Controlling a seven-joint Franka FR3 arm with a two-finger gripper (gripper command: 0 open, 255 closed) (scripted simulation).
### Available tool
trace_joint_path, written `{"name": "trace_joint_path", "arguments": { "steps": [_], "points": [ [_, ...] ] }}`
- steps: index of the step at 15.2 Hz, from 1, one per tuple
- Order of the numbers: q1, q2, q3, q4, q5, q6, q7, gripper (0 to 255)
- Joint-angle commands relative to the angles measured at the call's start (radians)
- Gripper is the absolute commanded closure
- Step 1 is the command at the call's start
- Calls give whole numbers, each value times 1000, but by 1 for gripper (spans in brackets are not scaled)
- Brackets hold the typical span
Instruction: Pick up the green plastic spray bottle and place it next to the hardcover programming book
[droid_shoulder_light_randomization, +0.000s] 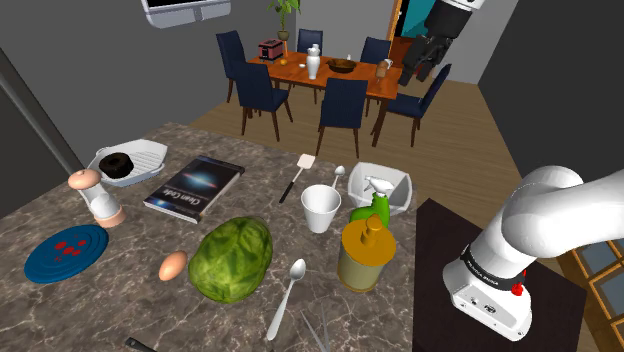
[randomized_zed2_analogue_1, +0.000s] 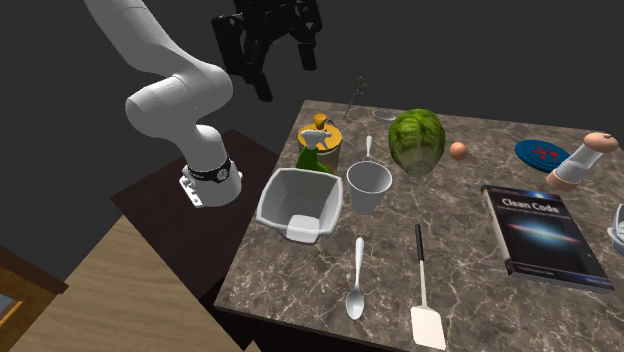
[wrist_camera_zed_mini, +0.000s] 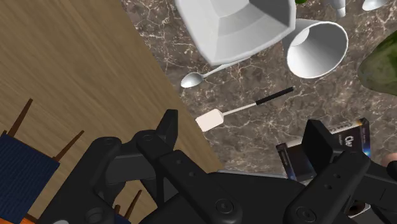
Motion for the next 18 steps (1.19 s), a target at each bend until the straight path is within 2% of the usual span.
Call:
{"name": "trace_joint_path", "arguments": {
  "steps": [1, 10, 18],
  "points": [
    [0, 0, 0, 0, 0, 0, 0, 0],
    [82, -97, 107, -263, 48, 106, 7, 0],
    [188, -153, 214, -469, 120, 202, 22, 0]
  ]
}}
